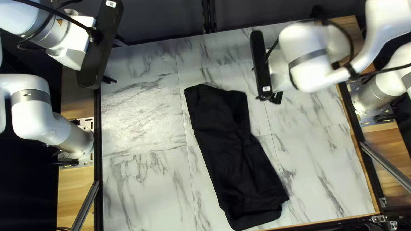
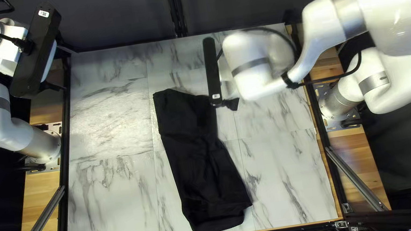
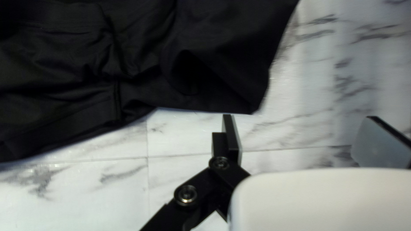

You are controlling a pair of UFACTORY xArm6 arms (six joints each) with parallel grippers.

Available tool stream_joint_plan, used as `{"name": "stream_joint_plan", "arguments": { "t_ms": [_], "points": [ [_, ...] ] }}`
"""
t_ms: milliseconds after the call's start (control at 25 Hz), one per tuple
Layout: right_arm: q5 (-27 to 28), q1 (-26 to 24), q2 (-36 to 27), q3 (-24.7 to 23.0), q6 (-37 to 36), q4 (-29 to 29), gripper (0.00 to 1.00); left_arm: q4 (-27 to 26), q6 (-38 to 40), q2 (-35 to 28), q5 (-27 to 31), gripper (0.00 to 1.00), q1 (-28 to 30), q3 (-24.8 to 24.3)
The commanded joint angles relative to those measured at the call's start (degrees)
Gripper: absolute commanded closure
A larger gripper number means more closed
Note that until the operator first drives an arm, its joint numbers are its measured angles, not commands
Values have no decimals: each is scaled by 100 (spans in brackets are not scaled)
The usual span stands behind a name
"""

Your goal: Fold t-shirt

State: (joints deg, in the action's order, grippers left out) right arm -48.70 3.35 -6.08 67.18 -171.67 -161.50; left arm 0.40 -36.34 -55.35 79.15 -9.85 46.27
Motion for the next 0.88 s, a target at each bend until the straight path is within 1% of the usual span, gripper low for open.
{"name": "stream_joint_plan", "arguments": {
  "t_ms": [40,160,360,400,480,560,640,680,720,760,800,840,880],
  "points": [
    [-466,37,164,601,-221,172,0,0,0,0,0,0,0,0],
    [-622,93,175,788,-247,275,0,0,0,0,0,0,0,0],
    [-873,306,394,1331,-245,458,0,0,0,0,0,0,0,0],
    [-848,333,435,1380,-252,488,0,0,0,0,0,0,0,0],
    [-683,340,409,1260,-222,529,0,0,0,0,0,0,0,0],
    [-191,369,170,737,-21,662,0,0,0,0,0,0,0,0],
    [642,407,-147,-115,473,966,0,0,0,0,0,0,0,0],
    [925,409,-209,-391,679,1100,0,0,0,0,0,0,0,0],
    [1350,397,-310,-788,990,1302,0,0,0,0,0,0,0,0],
    [1654,344,-323,-1023,1157,1421,0,0,0,0,0,0,0,0],
    [2263,168,-333,-1408,1310,1555,0,0,0,0,0,0,0,0],
    [2734,-31,-340,-1617,1167,1485,0,0,0,0,0,0,0,0],
    [3054,-224,-344,-1707,801,1224,0,0,0,0,0,0,0,0]
  ]
}}
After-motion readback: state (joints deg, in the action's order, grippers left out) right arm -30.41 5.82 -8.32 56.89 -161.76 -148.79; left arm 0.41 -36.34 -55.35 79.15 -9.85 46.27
